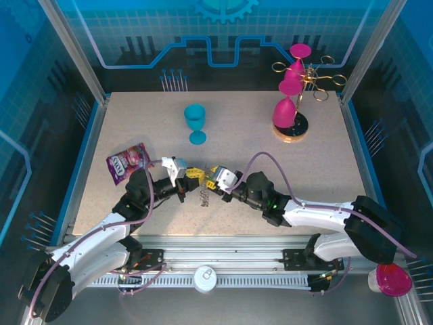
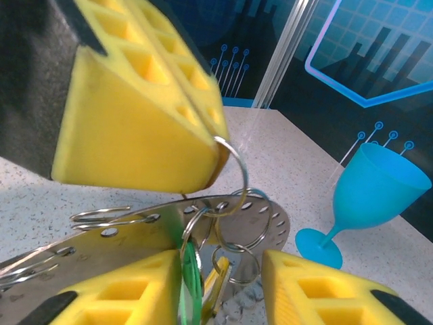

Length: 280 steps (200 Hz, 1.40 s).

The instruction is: Put the keys on the keyring

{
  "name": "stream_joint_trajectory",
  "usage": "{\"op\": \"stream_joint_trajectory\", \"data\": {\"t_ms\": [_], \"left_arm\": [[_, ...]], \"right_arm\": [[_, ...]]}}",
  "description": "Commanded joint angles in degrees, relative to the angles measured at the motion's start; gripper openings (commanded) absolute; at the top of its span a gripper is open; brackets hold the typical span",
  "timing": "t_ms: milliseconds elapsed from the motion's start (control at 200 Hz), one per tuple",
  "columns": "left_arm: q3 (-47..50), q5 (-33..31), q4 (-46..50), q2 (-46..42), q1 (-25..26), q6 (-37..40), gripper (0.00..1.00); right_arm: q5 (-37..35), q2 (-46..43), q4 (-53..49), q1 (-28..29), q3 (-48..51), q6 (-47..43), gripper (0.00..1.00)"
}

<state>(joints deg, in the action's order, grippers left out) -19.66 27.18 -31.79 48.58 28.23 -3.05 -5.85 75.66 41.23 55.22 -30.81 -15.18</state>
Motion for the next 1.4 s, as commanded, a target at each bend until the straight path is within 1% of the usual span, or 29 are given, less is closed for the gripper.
{"op": "stream_joint_trajectory", "data": {"t_ms": [0,180,430,575,735,821,906,956,1041,1096,1151,1216,1281,1326,1396], "left_arm": [[0.1,-0.4,-1.6,-0.9,-0.5,-0.5,0.00],[-0.3,-1.1,1.0,-1.3,-0.5,0.7,0.00],[-0.8,-3.4,4.4,-1.2,-0.5,2.2,0.00],[-1.6,-4.1,7.9,-1.0,-0.5,3.8,0.00],[-3.6,-4.2,14.2,-0.8,-0.5,6.9,0.00],[-5.1,-4.3,18.5,-0.1,-0.5,8.5,0.00],[-6.0,-4.5,20.7,0.4,-0.5,9.2,0.00],[-6.0,-4.6,20.7,0.4,-0.5,9.1,0.07],[-5.6,-5.2,19.8,0.2,-0.5,8.5,0.27],[-5.3,-5.6,19.0,-0.3,-0.5,8.0,0.33],[-4.8,-6.8,17.9,-1.2,-0.5,6.8,0.42],[-4.1,-9.7,16.6,-3.1,-0.5,5.2,0.53],[-3.5,-16.0,15.6,-5.7,-0.5,2.9,0.62],[-3.0,-23.1,15.6,-7.9,-0.5,1.1,0.67],[-2.3,-34.6,16.3,-11.7,-0.8,-1.7,0.73]], "right_arm": [[0.0,1.0,2.9,0.8,-2.0,0.2,0.33],[-0.3,0.4,2.5,0.9,-2.0,0.0,0.20],[-0.7,-0.9,-0.2,0.8,-1.9,-0.1,0.10],[-1.2,-1.8,-3.7,0.8,-2.3,-0.5,0.01],[-2.6,-3.2,-9.8,0.5,-3.7,-2.3,0.00],[-3.0,-4.0,-14.0,0.2,-5.0,-4.6,0.00],[-2.7,-4.6,-19.2,0.1,-7.1,-7.5,0.00],[-2.6,-4.7,-22.3,0.1,-8.5,-9.2,0.00],[-2.6,-4.4,-29.0,-0.1,-11.5,-11.8,0.00],[-2.6,-4.0,-32.3,-0.4,-13.5,-13.1,0.00],[-2.5,-3.2,-35.1,-0.7,-15.4,-13.9,0.00],[-2.4,-1.9,-37.4,-1.1,-17.2,-14.3,0.00],[-1.9,-0.3,-38.2,-1.4,-18.8,-14.2,0.00],[-1.1,1.2,-38.4,-1.5,-19.3,-13.9,0.00],[0.4,4.3,-38.0,-1.7,-23.3,-13.3,0.00]]}}
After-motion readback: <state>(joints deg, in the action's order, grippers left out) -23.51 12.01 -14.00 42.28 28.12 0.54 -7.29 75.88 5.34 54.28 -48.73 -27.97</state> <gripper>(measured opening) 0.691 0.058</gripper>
